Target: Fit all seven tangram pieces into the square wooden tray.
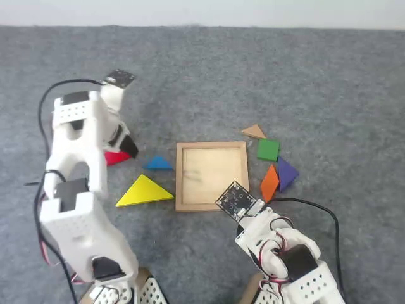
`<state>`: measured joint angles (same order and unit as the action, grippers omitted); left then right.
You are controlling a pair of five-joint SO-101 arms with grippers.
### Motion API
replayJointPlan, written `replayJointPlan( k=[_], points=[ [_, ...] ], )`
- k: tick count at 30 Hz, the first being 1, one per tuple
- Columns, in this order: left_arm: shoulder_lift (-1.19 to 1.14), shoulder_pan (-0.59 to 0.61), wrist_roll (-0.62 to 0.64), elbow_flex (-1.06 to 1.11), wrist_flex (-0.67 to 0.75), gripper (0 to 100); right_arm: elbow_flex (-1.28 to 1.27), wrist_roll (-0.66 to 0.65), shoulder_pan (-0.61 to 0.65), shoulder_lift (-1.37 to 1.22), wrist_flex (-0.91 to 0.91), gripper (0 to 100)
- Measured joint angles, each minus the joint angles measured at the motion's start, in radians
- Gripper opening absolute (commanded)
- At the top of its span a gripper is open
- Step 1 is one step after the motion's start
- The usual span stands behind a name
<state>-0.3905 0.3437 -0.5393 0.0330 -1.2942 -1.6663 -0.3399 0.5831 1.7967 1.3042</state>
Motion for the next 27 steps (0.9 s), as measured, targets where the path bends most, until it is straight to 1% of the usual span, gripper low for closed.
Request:
replayJointPlan(
  k=[4, 9, 14, 20, 21, 24, 27],
  points=[
    [-0.051, 0.011, -0.035, -0.051, 0.005, 29, 0.0, 0.0, 0.0, 0.0, 0.0, 0.9],
    [-0.066, -0.017, -0.092, -0.058, 0.005, 28, 0.0, 0.0, 0.0, 0.0, 0.0, 0.9],
    [-0.072, -0.032, -0.109, -0.063, 0.005, 28, 0.0, 0.0, 0.0, 0.0, 0.0, 0.9],
    [-0.077, 0.038, -0.104, -0.063, 0.005, 28, 0.0, 0.0, 0.0, 0.0, 0.0, 0.9],
    [-0.077, 0.054, -0.092, -0.063, 0.008, 28, 0.0, 0.0, 0.0, 0.0, 0.0, 0.9],
    [-0.077, 0.091, 0.005, -0.078, 0.026, 28, 0.0, 0.0, 0.0, 0.0, 0.0, 0.9],
    [-0.077, 0.087, 0.11, -0.12, 0.029, 28, 0.0, 0.0, 0.0, 0.0, 0.0, 0.9]
  ],
)
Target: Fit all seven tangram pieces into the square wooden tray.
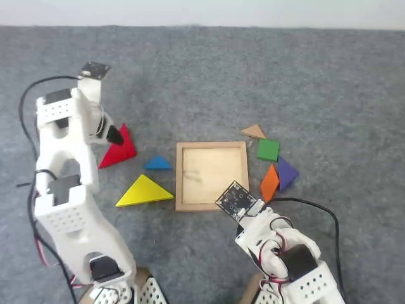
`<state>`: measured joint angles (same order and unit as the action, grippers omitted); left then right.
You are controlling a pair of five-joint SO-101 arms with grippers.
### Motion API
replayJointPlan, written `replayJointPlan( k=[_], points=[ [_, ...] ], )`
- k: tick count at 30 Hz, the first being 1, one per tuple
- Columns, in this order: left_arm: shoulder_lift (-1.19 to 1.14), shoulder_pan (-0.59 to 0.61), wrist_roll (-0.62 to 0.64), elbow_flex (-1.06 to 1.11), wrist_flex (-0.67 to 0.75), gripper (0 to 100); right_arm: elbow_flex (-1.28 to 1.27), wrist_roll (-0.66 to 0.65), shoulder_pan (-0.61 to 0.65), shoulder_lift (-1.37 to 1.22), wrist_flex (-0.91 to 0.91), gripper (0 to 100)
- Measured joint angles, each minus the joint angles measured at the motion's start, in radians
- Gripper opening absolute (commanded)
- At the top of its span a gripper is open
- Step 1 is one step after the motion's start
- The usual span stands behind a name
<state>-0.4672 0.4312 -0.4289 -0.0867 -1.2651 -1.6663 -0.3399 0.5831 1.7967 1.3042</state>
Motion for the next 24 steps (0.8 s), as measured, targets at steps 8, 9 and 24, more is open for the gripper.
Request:
replayJointPlan(
  k=[8, 9, 24],
  points=[
    [0.0, -0.124, 0.166, -0.035, 0.029, 28, 0.0, 0.0, 0.0, 0.0, 0.0, 0.9],
    [0.0, -0.14, 0.169, -0.038, 0.04, 28, 0.0, 0.0, 0.0, 0.0, 0.0, 0.9],
    [-0.081, -0.1, 0.638, -0.051, -0.213, 54, 0.0, 0.0, 0.0, 0.0, 0.0, 0.9]
  ],
)
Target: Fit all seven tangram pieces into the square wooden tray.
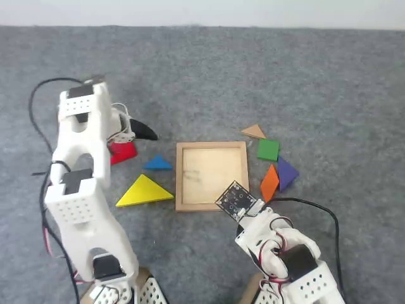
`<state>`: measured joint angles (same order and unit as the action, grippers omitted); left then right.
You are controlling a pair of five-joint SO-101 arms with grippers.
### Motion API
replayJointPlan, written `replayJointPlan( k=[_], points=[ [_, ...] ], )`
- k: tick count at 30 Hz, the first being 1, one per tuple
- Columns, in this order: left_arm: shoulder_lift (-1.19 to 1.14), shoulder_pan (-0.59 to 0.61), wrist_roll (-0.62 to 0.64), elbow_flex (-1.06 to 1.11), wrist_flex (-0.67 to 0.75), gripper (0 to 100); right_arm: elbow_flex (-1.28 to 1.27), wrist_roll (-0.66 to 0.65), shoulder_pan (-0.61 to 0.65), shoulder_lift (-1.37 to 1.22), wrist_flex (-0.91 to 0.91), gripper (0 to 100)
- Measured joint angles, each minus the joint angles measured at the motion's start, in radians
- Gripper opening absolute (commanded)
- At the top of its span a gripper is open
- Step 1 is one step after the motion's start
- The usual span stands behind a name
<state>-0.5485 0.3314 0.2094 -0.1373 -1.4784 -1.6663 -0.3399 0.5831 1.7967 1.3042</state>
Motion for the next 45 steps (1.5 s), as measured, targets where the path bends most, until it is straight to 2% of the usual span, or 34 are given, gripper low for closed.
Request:
replayJointPlan(
  k=[6, 13, 16, 22, 39, 42, 45],
  points=[
    [0.0, 0.028, 0.348, 0.0, -0.058, 54, 0.0, 0.0, 0.0, 0.0, 0.0, 0.9],
    [-0.028, 0.023, 0.479, -0.012, 0.021, 54, 0.0, 0.0, 0.0, 0.0, 0.0, 0.9],
    [-0.055, 0.072, 0.48, -0.057, 0.003, 54, 0.0, 0.0, 0.0, 0.0, 0.0, 0.9],
    [-0.158, 0.172, 0.44, -0.181, -0.189, 54, 0.0, 0.0, 0.0, 0.0, 0.0, 0.9],
    [-0.236, 0.097, 0.451, -0.359, -0.204, 54, 0.0, 0.0, 0.0, 0.0, 0.0, 0.9],
    [-0.236, 0.089, 0.387, -0.417, -0.227, 54, 0.0, 0.0, 0.0, 0.0, 0.0, 0.9],
    [-0.236, 0.055, 0.269, -0.482, -0.233, 54, 0.0, 0.0, 0.0, 0.0, 0.0, 0.9]
  ],
)
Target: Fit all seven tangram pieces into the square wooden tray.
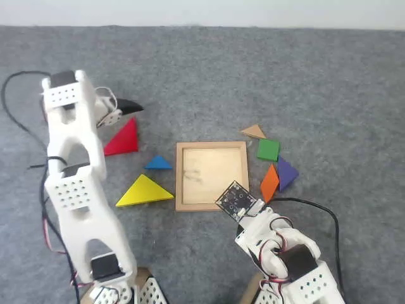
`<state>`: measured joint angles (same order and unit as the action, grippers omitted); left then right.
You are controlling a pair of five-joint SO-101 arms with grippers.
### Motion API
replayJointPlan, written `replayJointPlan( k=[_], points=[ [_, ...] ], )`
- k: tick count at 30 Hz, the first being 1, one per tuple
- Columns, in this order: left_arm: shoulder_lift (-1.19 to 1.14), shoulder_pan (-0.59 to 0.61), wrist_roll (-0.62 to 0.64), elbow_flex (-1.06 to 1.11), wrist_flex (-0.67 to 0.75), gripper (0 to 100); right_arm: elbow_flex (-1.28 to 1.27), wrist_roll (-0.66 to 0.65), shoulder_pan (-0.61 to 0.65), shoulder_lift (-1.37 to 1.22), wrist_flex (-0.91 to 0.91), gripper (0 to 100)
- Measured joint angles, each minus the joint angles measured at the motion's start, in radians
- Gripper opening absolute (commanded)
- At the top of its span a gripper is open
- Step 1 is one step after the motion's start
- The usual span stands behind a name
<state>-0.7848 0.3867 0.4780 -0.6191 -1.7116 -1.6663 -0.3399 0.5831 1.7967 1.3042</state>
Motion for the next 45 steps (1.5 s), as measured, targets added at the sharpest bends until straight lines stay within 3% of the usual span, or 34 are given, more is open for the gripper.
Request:
replayJointPlan(
  k=[6, 8, 13, 18, 25, 28, 33, 38, 41, 45],
  points=[
    [0.0, -0.051, -0.167, -0.06, -0.005, 48, 0.0, 0.0, 0.0, 0.0, 0.0, 0.9],
    [0.0, -0.049, -0.118, -0.037, -0.005, 43, 0.0, 0.0, 0.0, 0.0, 0.0, 0.9],
    [0.0, 0.018, 0.216, 0.086, -0.005, 25, 0.0, 0.0, 0.0, 0.0, 0.0, 0.9],
    [0.0, 0.021, 0.281, 0.094, -0.005, 8, 0.0, 0.0, 0.0, 0.0, 0.0, 0.9],
    [0.0, 0.023, 0.281, 0.094, -0.005, 9, 0.0, 0.0, 0.0, 0.0, 0.0, 0.9],
    [0.0, 0.012, 0.118, 0.078, -0.005, 16, 0.0, 0.0, 0.0, 0.0, 0.0, 0.9],
    [0.0, -0.071, -0.327, 0.008, -0.005, 28, 0.0, 0.0, 0.0, 0.0, 0.0, 0.9],
    [0.0, -0.071, -0.743, -0.049, 0.054, 34, 0.0, 0.0, 0.0, 0.0, 0.0, 0.9],
    [0.0, -0.074, -0.924, -0.041, 0.132, 37, 0.0, 0.0, 0.0, 0.0, 0.0, 0.9],
    [0.0, -0.072, -1.048, 0.044, 0.226, 38, 0.0, 0.0, 0.0, 0.0, 0.0, 0.9]
  ],
)
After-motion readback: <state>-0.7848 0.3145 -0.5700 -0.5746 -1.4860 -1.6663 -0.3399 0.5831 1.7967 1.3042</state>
